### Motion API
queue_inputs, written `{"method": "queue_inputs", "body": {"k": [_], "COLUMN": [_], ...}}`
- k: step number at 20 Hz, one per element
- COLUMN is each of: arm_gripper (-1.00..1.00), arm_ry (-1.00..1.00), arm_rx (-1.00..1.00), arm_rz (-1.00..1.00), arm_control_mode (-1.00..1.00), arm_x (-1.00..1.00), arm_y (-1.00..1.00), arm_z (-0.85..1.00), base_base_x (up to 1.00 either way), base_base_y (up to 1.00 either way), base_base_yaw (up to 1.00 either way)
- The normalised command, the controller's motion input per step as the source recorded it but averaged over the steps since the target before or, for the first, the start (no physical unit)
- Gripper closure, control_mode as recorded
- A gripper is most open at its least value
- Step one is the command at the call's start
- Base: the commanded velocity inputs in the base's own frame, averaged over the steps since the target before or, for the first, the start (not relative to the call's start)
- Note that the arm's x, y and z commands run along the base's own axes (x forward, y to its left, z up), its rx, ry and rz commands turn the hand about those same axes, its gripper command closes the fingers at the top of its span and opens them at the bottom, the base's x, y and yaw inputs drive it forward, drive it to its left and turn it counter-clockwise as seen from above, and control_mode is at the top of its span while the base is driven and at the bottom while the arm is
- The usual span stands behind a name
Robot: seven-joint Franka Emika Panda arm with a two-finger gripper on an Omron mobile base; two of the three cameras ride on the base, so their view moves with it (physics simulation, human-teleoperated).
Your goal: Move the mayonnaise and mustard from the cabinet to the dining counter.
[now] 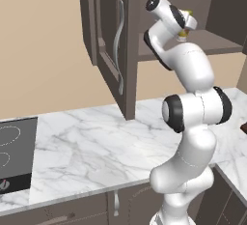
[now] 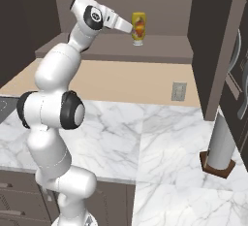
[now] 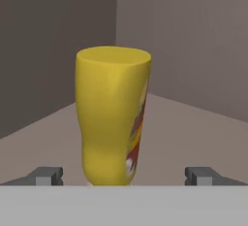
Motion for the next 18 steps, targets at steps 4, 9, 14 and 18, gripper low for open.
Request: {"method": "queue_inputs", "body": {"k": [4, 9, 14, 18], "arm_gripper": [-1.00, -1.00, -1.00, -1.00], "arm_ry": [0.00, 0.00, 0.00, 0.00], "arm_rx": [0.00, 0.00, 0.00, 0.00], "arm_rz": [-0.02, -0.03, -0.02, -0.02], "arm_control_mode": [-1.00, -1.00, -1.00, -1.00], "arm_x": [0.19, 0.12, 0.16, 0.18], "arm_y": [-0.05, -0.13, -0.10, -0.01], "arm_z": [0.00, 0.00, 0.00, -0.01], "base_base_x": [0.00, 0.00, 0.00, 0.00], "base_base_y": [0.00, 0.00, 0.00, 0.00], "base_base_yaw": [0.00, 0.00, 0.00, 0.00]}}
